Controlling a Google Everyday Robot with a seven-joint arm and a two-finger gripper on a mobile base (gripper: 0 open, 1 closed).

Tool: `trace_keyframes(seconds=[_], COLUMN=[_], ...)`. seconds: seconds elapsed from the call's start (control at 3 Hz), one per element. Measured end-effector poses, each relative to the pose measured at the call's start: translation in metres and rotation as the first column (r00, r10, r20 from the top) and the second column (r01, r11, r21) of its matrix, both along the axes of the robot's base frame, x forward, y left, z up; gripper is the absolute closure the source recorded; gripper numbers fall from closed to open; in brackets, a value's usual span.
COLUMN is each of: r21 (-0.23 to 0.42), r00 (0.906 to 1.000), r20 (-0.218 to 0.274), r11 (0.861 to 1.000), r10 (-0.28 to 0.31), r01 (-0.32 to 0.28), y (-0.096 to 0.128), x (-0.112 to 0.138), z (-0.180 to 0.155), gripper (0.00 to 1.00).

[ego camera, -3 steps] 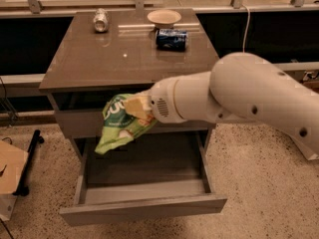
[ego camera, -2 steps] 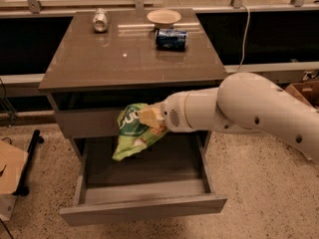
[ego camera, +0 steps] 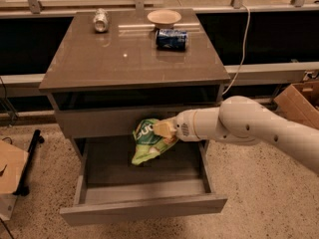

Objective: Place green rice chip bag into middle drawer

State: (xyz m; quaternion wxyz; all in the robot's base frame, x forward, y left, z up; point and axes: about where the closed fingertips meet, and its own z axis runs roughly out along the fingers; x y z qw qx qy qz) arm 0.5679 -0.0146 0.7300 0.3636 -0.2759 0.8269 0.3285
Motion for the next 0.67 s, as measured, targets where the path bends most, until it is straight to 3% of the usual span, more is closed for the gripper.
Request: trace_keyframes(seconds=[0.33, 0.67], r21=[0.043, 0.078], r00=[0.9992, 0.9924], r20=[-0.037, -0.114], r11=[0.999, 0.995], r10=[-0.017, -0.048], r01=[0.019, 0.057], y=[-0.017, -0.031], x=[0.005, -0.003], z=[-0.055, -0.111], gripper=[1.0, 1.0])
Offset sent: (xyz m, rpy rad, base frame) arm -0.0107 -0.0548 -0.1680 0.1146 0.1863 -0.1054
